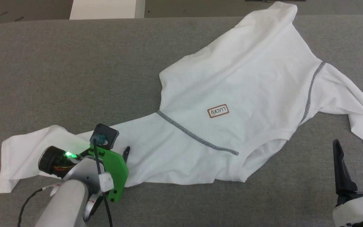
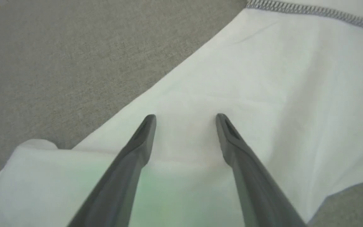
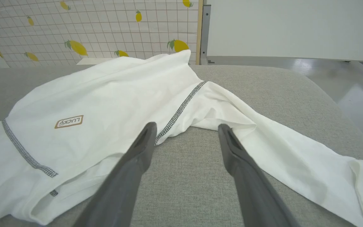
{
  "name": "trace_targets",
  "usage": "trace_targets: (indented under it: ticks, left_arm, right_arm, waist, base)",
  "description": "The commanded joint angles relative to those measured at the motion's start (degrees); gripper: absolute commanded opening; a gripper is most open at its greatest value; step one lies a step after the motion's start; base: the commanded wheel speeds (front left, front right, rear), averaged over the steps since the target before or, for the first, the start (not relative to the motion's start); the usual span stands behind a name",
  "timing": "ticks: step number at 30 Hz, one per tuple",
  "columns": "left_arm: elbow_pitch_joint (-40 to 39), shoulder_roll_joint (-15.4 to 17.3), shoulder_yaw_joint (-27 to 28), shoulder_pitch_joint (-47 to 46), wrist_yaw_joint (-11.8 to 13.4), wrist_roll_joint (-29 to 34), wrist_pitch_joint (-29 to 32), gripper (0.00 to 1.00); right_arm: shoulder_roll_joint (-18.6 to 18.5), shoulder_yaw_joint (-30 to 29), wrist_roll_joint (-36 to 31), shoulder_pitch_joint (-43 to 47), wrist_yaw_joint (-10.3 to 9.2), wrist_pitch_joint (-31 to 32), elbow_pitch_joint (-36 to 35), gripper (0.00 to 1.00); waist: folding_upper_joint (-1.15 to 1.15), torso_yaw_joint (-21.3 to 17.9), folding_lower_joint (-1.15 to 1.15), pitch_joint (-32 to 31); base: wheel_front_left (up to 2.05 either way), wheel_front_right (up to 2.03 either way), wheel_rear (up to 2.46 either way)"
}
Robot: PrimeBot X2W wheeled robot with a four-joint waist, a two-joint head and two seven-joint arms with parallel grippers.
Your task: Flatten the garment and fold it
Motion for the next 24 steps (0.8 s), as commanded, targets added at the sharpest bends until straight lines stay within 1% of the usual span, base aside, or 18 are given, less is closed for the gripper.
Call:
trace_targets:
  ticks: [1, 3, 5, 8, 9, 12, 15, 16, 19, 22, 24]
  left_arm:
    - [1.6, 0.4, -0.5, -0.9, -0.6, -1.2, 2.5, 1.00]
    - [3.4, 0.7, -1.3, -1.1, -1.3, -2.5, 6.2, 1.00]
    - [4.5, 1.5, -2.7, -1.5, -2.1, -3.4, 8.6, 1.00]
    - [5.6, 2.5, -4.5, -1.9, -2.8, -5.0, 10.2, 1.00]
    - [5.8, 2.9, -5.1, -2.1, -3.0, -5.5, 10.1, 0.00]
    - [6.2, 3.4, -6.4, -2.4, -3.2, -7.4, 9.5, 0.00]
    - [5.3, 3.6, -6.2, -3.5, -3.1, -7.4, 5.1, 0.00]
    - [4.9, 3.7, -5.8, -3.9, -2.6, -7.0, 3.3, 0.00]
    - [3.2, 3.6, -3.6, -5.1, -0.3, -6.1, -2.8, 0.00]
    - [0.0, 3.8, -1.4, -5.7, 2.1, -5.7, -5.4, 0.00]
    - [-2.3, 5.0, 0.0, -6.3, 3.4, -5.1, -6.1, 0.00]
  right_arm:
    - [0.1, 0.3, -0.1, -1.1, -0.09, 0.2, -0.4, 1.00]
    - [0.1, 0.6, -0.1, -1.3, -0.09, 0.4, -0.6, 1.00]
    - [0.1, 0.9, -0.1, -1.5, -0.09, 0.6, -0.7, 1.00]
    - [0.1, 1.0, 0.1, -1.7, -0.09, 0.8, -0.8, 1.00]
    - [0.1, 1.0, 0.1, -1.8, -0.09, 0.9, -0.9, 1.00]
    - [0.1, 1.1, 0.2, -1.9, -0.09, 1.1, -0.9, 1.00]
    - [0.1, 0.8, 0.4, -2.1, -0.09, 1.3, -1.0, 1.00]
    - [0.1, 0.8, 0.4, -2.2, -0.09, 1.3, -1.0, 1.00]
    - [0.1, 0.6, 0.4, -2.4, -0.09, 1.6, -1.3, 1.00]
    - [0.1, 0.3, 0.4, -2.5, -0.09, 1.6, -1.7, 1.00]
    - [0.1, 0.1, 0.5, -2.5, -0.09, 1.7, -2.0, 1.00]
  waist:
    - [0.00, -0.2, 0.00, 0.4]
    - [0.00, -0.4, 0.00, 0.6]
    - [0.00, -0.8, 0.00, 0.9]
    - [0.00, -1.1, 0.00, 1.4]
    - [0.00, -1.2, 0.00, 1.5]
    - [0.00, -1.4, 0.00, 1.8]
    - [0.00, -1.3, 0.00, 2.0]
    - [0.00, -1.3, 0.00, 2.1]
    - [0.00, -1.1, 0.00, 2.2]
    - [0.00, -0.8, 0.00, 2.6]
    - [0.00, -0.6, 0.00, 3.3]
  base:
    - [0.00, 0.00, 0.00]
    - [0.00, 0.00, 0.00]
    - [0.00, 0.00, 0.00]
    - [0.00, 0.00, 0.00]
    - [0.00, 0.00, 0.00]
    - [0.00, 0.00, 0.00]
    - [0.00, 0.00, 0.00]
    - [0.00, 0.00, 0.00]
    - [0.00, 0.00, 0.00]
    - [0.00, 0.00, 0.00]
    - [0.00, 0.00, 0.00]
